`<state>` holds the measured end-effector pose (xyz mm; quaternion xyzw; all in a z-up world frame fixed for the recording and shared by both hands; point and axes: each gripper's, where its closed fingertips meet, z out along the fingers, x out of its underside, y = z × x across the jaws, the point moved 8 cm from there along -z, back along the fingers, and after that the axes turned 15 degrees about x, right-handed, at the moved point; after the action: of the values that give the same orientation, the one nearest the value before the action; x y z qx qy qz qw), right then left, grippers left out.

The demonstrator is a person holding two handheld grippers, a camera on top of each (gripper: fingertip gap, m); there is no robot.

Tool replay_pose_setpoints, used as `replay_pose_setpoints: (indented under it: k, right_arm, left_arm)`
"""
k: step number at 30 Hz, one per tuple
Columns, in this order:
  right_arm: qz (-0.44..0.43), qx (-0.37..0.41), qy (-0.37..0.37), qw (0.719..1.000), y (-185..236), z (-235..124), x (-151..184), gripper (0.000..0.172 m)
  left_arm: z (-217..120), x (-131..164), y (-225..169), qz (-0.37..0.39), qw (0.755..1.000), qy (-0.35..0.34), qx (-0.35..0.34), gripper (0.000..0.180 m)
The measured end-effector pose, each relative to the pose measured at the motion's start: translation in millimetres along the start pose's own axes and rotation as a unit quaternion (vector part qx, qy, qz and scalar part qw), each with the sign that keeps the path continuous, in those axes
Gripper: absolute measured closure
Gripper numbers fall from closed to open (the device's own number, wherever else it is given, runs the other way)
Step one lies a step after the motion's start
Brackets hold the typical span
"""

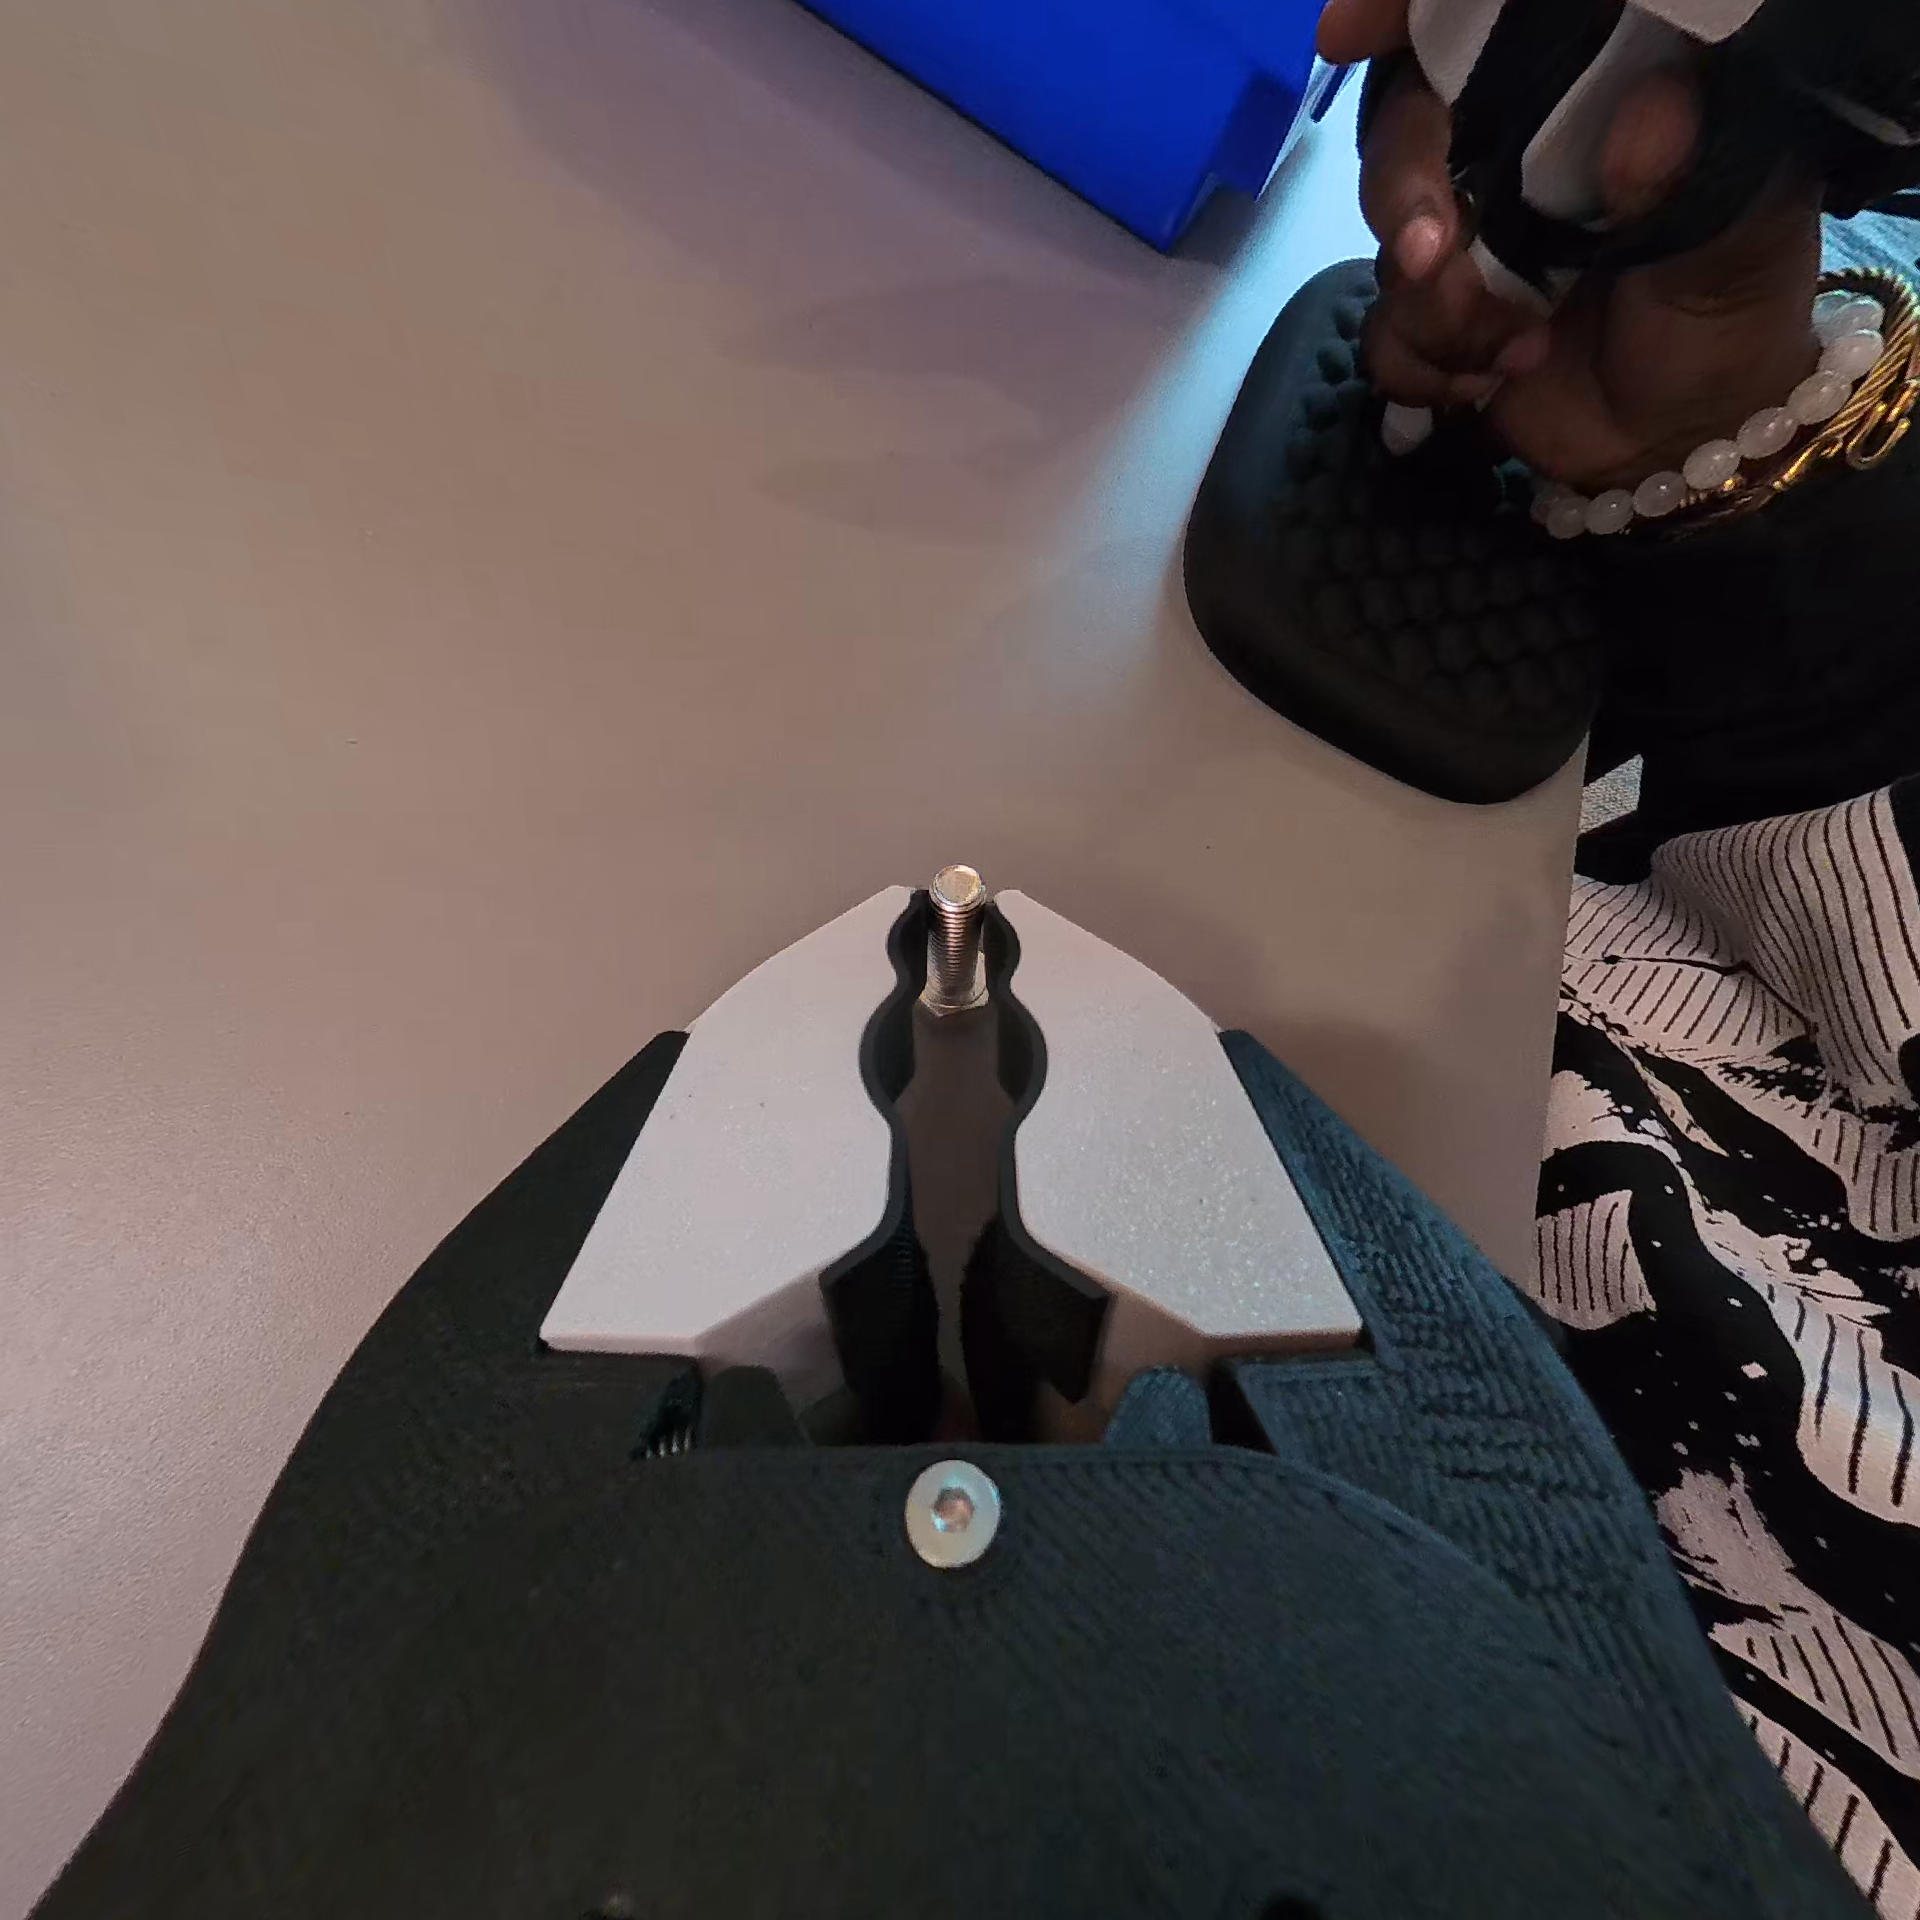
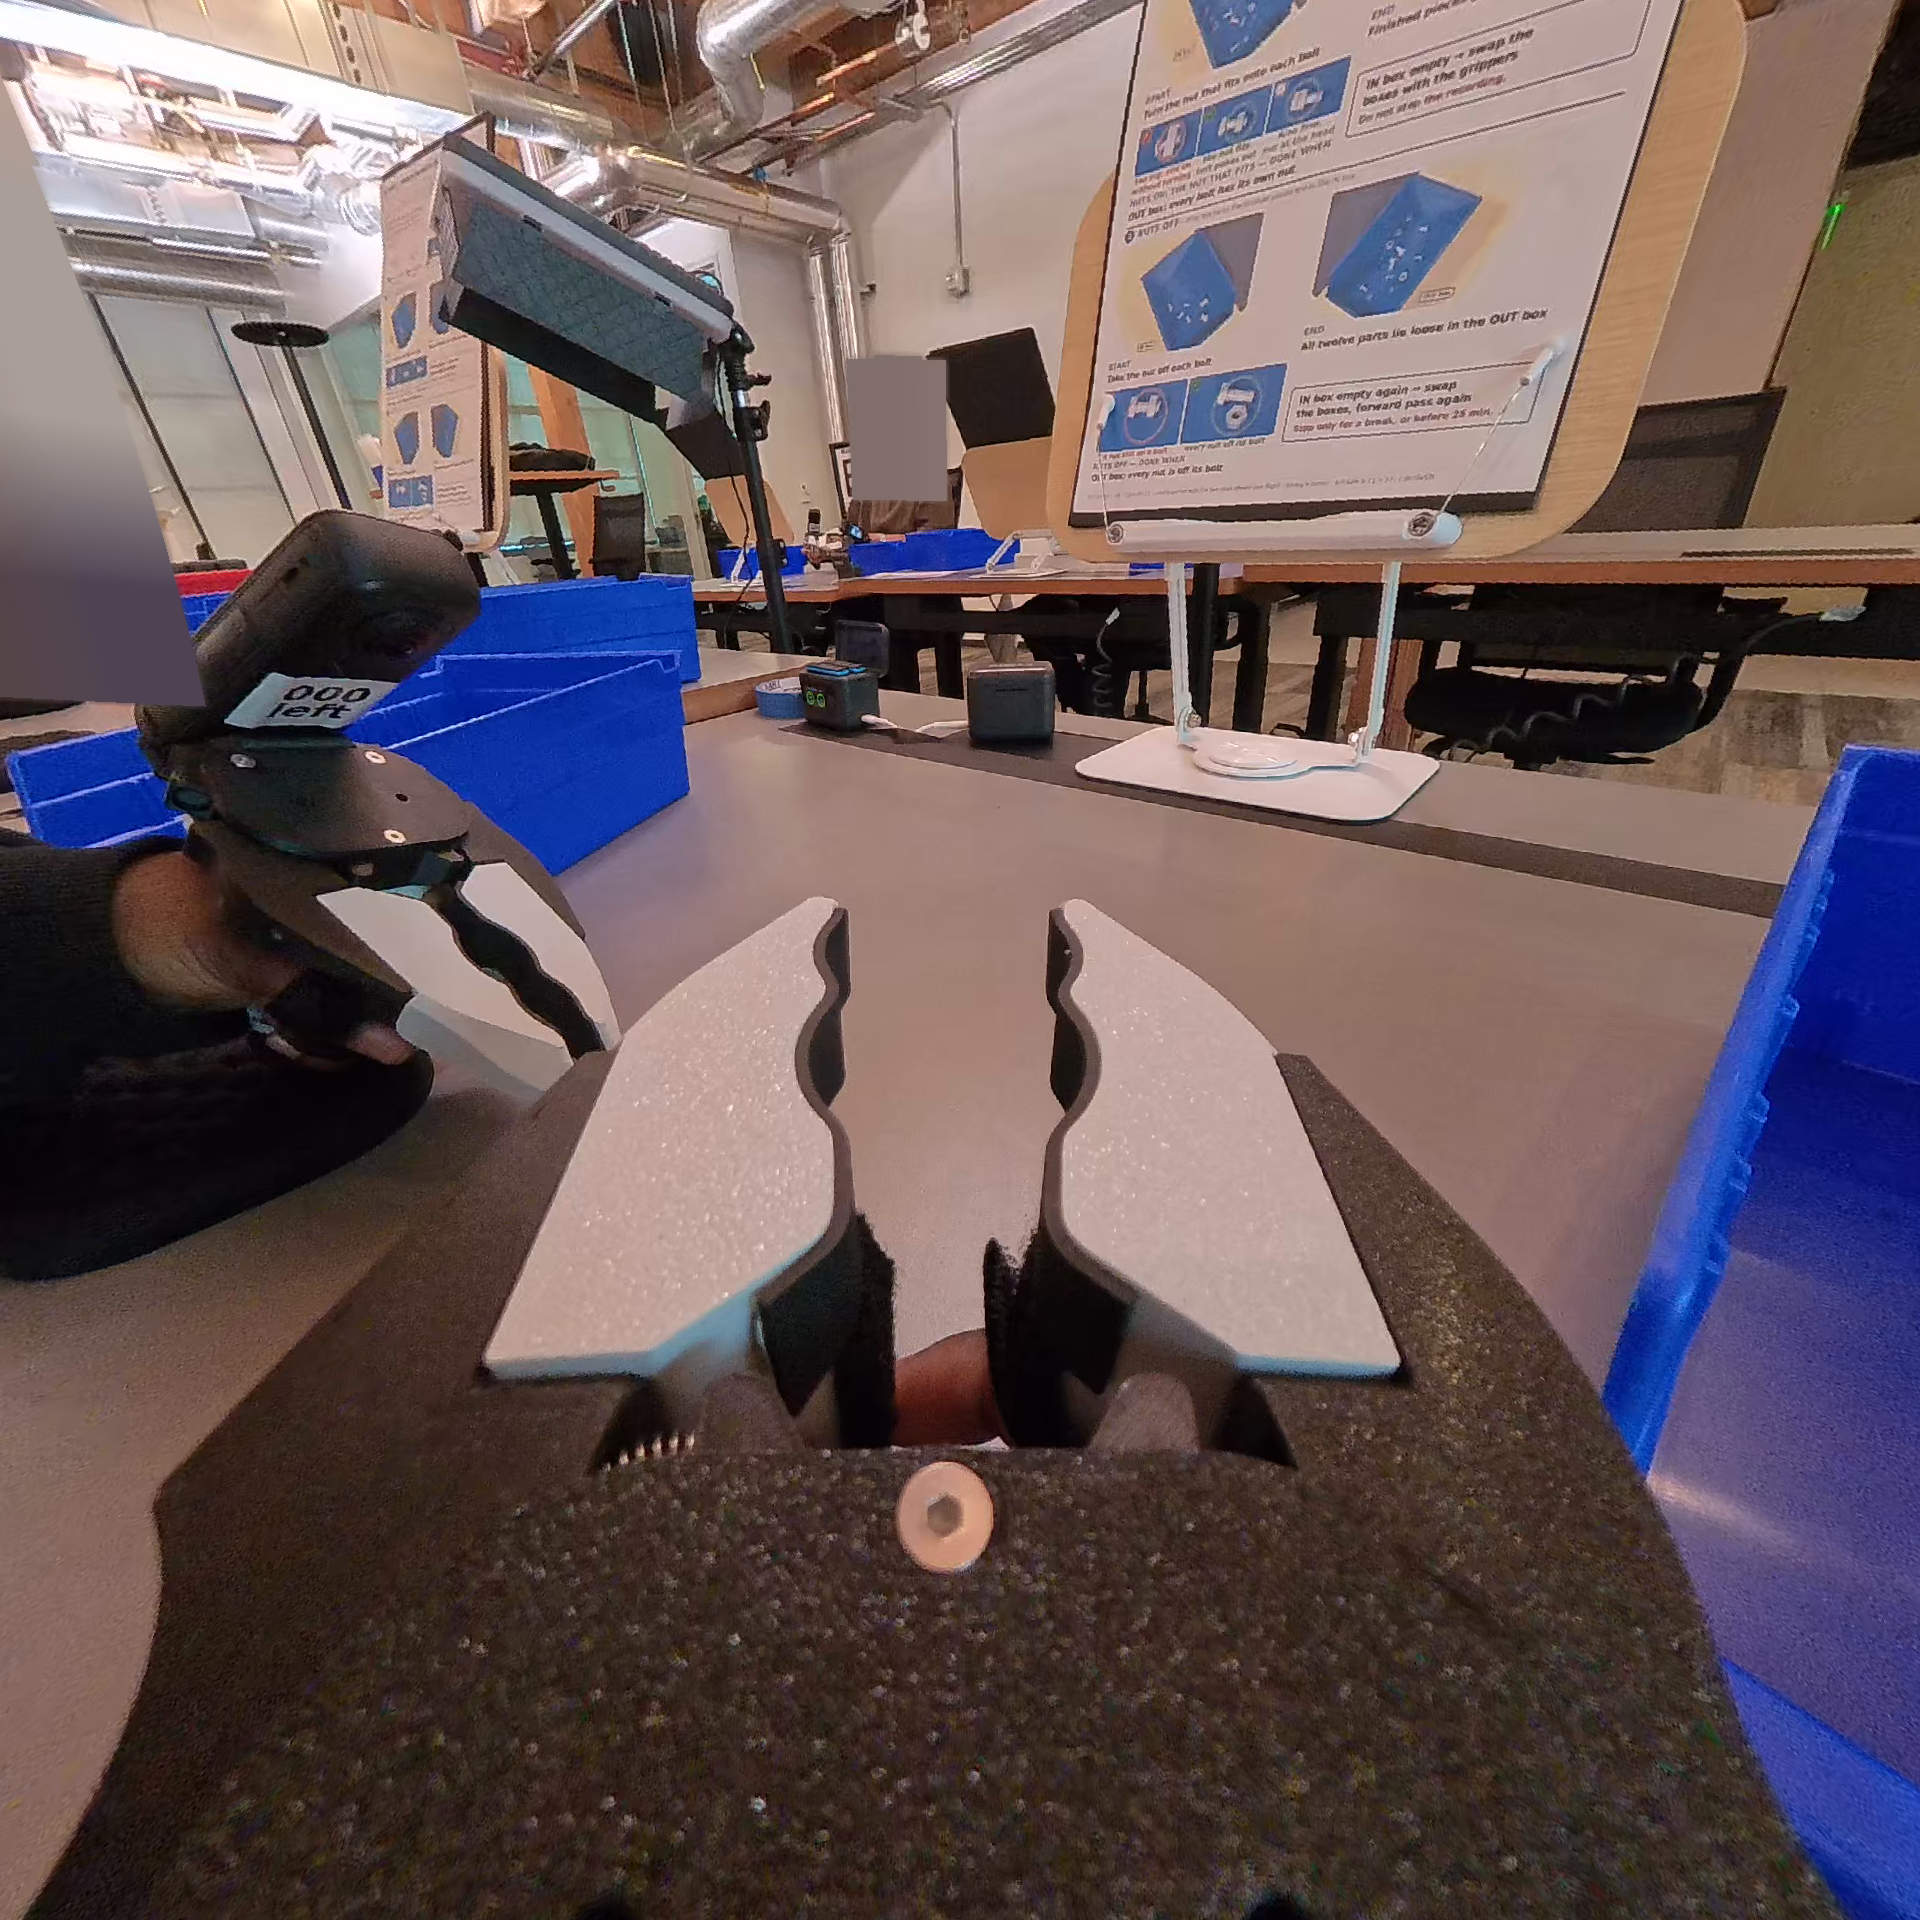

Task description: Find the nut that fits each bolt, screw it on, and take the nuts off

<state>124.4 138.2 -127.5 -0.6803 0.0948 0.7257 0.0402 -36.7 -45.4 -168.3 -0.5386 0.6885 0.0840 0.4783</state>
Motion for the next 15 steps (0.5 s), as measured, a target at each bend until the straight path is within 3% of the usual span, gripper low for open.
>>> replay_pose_setpoints:
  k: [9, 15]
  right_arm:
    - [0.000, 0.000, 0.000, 1.000, -0.1, -0.2, 0.1, 0.135]
    - [0.001, 0.001, -0.001, 1.000, -0.3, -0.4, -0.1, 0.135]
  left_arm:
    - [-1.0, 0.2, -2.0, 0.004, 1.000, -0.001, 0.008, 0.166]
    - [-3.2, -0.5, -6.8, 0.027, 1.000, 0.003, 0.002, 0.153]
